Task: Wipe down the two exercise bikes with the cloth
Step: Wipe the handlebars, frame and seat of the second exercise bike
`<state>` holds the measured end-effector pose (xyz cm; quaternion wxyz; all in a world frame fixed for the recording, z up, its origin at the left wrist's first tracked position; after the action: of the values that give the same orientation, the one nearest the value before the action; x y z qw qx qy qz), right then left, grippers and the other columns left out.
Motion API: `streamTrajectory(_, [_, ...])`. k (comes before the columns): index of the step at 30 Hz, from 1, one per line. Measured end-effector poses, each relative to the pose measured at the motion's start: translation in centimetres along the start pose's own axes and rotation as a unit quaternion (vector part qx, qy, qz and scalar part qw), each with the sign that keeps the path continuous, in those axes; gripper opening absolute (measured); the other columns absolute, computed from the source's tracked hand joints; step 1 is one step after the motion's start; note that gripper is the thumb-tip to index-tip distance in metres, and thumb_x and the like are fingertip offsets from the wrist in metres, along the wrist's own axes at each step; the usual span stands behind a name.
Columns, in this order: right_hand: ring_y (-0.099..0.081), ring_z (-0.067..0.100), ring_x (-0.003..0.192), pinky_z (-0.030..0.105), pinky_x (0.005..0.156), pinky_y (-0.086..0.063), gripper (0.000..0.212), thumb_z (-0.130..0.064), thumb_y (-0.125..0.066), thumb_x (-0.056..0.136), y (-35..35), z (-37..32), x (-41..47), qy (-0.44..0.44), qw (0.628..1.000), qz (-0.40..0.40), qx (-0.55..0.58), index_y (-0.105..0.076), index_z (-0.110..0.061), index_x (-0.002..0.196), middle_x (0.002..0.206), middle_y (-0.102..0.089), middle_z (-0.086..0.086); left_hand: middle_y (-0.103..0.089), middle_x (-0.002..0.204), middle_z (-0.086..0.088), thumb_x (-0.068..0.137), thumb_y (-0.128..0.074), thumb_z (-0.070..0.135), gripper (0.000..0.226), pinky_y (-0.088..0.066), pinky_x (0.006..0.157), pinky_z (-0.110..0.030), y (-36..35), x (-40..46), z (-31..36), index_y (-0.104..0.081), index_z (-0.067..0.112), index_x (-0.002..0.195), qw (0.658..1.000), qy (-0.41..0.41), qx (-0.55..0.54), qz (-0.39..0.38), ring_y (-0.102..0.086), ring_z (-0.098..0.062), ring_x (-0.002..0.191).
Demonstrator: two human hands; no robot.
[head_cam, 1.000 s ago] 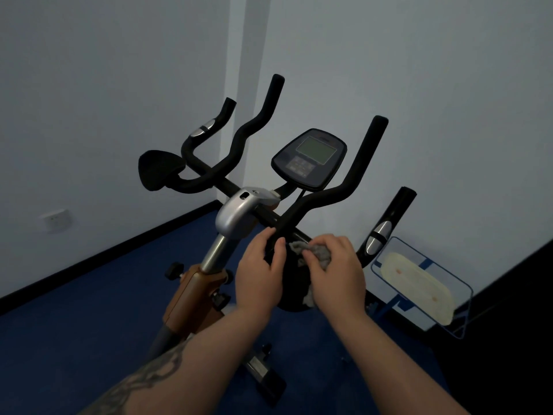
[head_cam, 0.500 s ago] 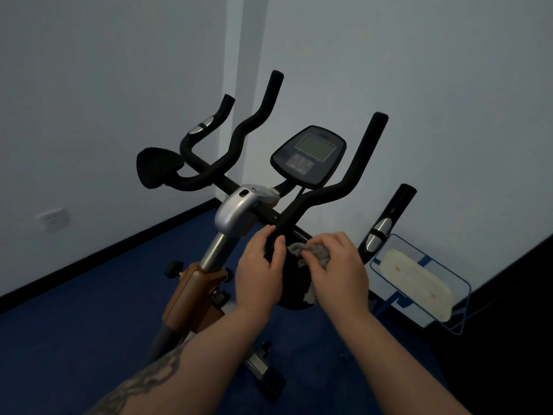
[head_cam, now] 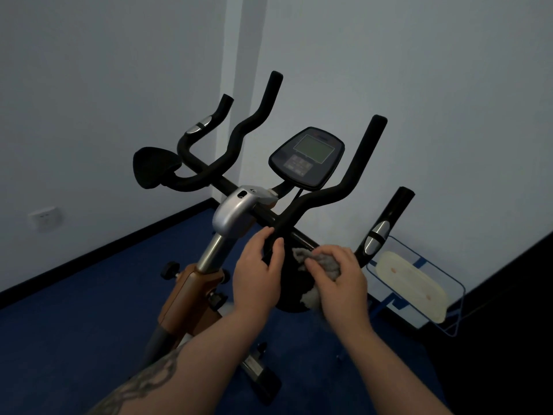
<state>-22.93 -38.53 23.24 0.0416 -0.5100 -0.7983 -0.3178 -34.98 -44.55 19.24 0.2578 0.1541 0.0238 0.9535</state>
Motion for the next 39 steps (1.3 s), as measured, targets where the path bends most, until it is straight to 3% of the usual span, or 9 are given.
streamTrajectory(3, [-0.058,-0.001,0.090,0.006,0.073,-0.044,0.022,-0.017,-0.069,0.086,0.0,0.4,-2.1,-0.008,0.999,0.040,0.014,-0.061,-0.038,0.086,0.097,-0.052,-0.020,-0.061,0.121,0.011,0.096,-0.049,0.040,0.035,-0.046,0.098,-0.029,0.0,0.0,-0.1,-0.058,0.024,0.126,1.000,-0.002,-0.003,-0.002,-0.053,0.001,0.115])
streamTrajectory(8, [-0.051,-0.007,0.085,0.001,0.068,-0.037,0.013,-0.022,-0.068,0.087,-0.5,-0.7,2.0,-0.007,0.997,-0.032,-0.068,-0.060,-0.032,0.087,0.097,-0.051,-0.009,-0.061,0.119,0.011,0.095,-0.049,0.042,0.034,-0.048,0.096,-0.030,0.0,0.4,-0.4,-0.059,0.027,0.123,1.000,0.001,-0.006,0.002,-0.055,-0.004,0.114])
streamTrajectory(14, [-0.054,-0.007,0.087,0.002,0.071,-0.041,0.017,-0.018,-0.067,0.088,-0.8,-0.1,-0.8,-0.027,0.998,0.049,0.004,-0.061,-0.034,0.088,0.100,-0.053,-0.011,-0.061,0.117,0.015,0.096,-0.048,0.043,0.033,-0.049,0.095,-0.033,-0.2,0.1,-0.6,-0.058,0.029,0.124,1.000,-0.001,-0.004,-0.004,-0.054,0.001,0.111])
streamTrajectory(21, [-0.048,0.008,0.094,0.020,0.064,-0.044,0.010,-0.024,-0.062,0.091,-1.0,-0.6,1.1,0.048,0.981,-0.017,-0.188,-0.056,-0.032,0.095,0.099,-0.043,-0.011,-0.061,0.120,0.012,0.096,-0.048,0.043,0.034,-0.046,0.096,-0.028,-0.2,0.3,-0.7,-0.059,0.027,0.124,1.000,-0.006,-0.001,0.002,-0.054,0.000,0.113])
streamTrajectory(27, [-0.054,-0.002,0.095,0.005,0.076,-0.044,0.016,-0.020,-0.067,0.088,0.2,0.4,-1.7,0.025,0.998,-0.008,-0.052,-0.060,-0.033,0.092,0.103,-0.044,-0.018,-0.061,0.118,0.013,0.097,-0.048,0.042,0.031,-0.045,0.092,-0.025,-0.2,0.2,-0.9,-0.059,0.029,0.123,1.000,-0.010,-0.003,-0.006,-0.054,0.000,0.111])
streamTrajectory(30, [-0.053,-0.005,0.091,0.003,0.073,-0.042,0.006,-0.040,-0.064,0.085,0.3,0.0,-1.8,0.002,1.000,-0.006,-0.028,-0.059,-0.039,0.083,0.099,-0.045,-0.020,-0.061,0.116,0.015,0.095,-0.046,0.046,0.035,-0.044,0.088,-0.022,-0.2,0.3,-0.8,-0.059,0.030,0.122,1.000,-0.012,-0.003,-0.005,-0.054,0.002,0.109])
streamTrajectory(32, [-0.051,-0.008,0.086,0.001,0.068,-0.039,0.017,-0.049,-0.065,0.081,0.0,-0.7,-0.3,-0.013,0.999,-0.007,-0.035,-0.059,-0.034,0.078,0.095,-0.047,-0.014,-0.061,0.115,0.016,0.096,-0.048,0.043,0.030,-0.043,0.086,-0.018,-0.1,0.4,-0.8,-0.059,0.031,0.121,1.000,-0.012,-0.004,-0.003,-0.054,0.003,0.108])
streamTrajectory(36, [-0.051,-0.002,0.076,0.003,0.063,-0.038,0.019,-0.032,-0.076,0.079,-0.5,-1.0,1.2,-0.007,0.994,0.005,-0.108,-0.059,-0.022,0.076,0.089,-0.048,-0.009,-0.060,0.113,0.017,0.096,-0.049,0.041,0.028,-0.045,0.088,-0.019,-0.2,0.2,-0.8,-0.058,0.033,0.121,1.000,-0.006,-0.006,-0.008,-0.055,0.003,0.108])
streamTrajectory(39, [-0.053,0.005,0.084,0.008,0.066,-0.042,0.018,-0.025,-0.075,0.079,-0.4,-0.3,-1.0,0.033,0.994,0.015,-0.105,-0.057,-0.027,0.079,0.094,-0.047,-0.013,-0.060,0.116,0.017,0.096,-0.048,0.043,0.030,-0.047,0.093,-0.028,-0.2,0.1,-0.7,-0.058,0.033,0.122,1.000,-0.006,-0.001,-0.009,-0.054,0.001,0.111])
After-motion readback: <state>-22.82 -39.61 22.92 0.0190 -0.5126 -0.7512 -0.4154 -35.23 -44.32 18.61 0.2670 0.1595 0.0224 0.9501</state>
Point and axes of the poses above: each hand's wrist, its own x-axis towards the middle knuckle, its own y-axis out of the back of the hand, z = x × y, the point moved 1 cm from there along x, towards the middle knuckle
